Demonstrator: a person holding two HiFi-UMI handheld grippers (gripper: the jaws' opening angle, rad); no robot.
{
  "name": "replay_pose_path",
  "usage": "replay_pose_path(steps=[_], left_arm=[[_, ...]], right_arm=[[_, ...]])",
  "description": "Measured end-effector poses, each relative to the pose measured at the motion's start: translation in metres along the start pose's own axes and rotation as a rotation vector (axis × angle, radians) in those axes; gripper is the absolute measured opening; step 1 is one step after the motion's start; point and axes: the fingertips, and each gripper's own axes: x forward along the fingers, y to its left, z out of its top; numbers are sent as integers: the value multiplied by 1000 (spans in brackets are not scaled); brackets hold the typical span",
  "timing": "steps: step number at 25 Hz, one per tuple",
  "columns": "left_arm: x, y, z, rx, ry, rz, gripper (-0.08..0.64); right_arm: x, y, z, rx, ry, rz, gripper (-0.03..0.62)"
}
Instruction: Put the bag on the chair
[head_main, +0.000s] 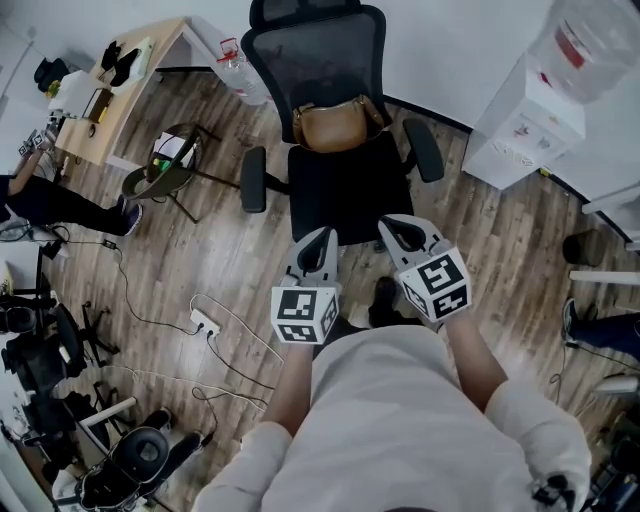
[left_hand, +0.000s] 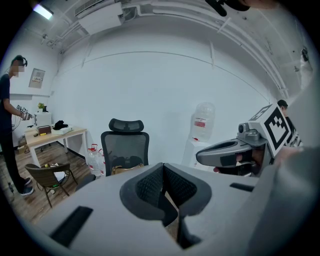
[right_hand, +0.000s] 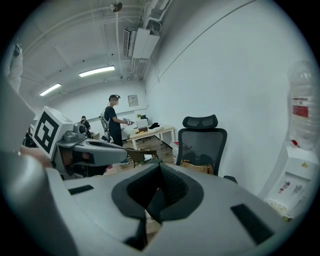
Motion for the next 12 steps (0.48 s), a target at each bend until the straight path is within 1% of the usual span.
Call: replay_pose_path(steps=[12], left_arm=[[3, 4, 2, -6, 0, -5, 6]], right_arm=[[1, -6, 1, 8, -3, -14, 5]])
